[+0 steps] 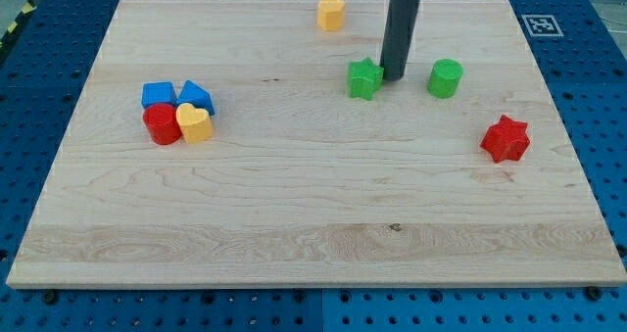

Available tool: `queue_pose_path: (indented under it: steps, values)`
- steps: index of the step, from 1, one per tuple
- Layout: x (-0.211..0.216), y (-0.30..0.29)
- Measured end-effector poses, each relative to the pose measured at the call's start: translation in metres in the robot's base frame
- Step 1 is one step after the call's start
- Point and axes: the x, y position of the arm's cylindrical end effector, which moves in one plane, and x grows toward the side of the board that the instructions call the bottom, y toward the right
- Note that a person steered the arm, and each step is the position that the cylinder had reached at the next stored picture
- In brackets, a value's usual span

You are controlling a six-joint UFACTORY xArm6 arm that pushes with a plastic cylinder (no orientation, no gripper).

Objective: Push the green star into group of blocks

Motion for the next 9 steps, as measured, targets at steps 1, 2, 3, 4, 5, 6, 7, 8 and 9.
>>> queue_pose_path:
  steps: [1, 2, 3, 4, 5, 6, 7, 8, 9]
  values:
    - [0.014, -0.030]
    - [0.014, -0.062]
    - [-0.011, -0.063]
    - [-0.010, -0.082]
    - [0.010, -0.103]
    - [0.013, -0.096]
    - [0.020, -0.073]
    - [0.029, -0.100]
    - [0.029, -0.139]
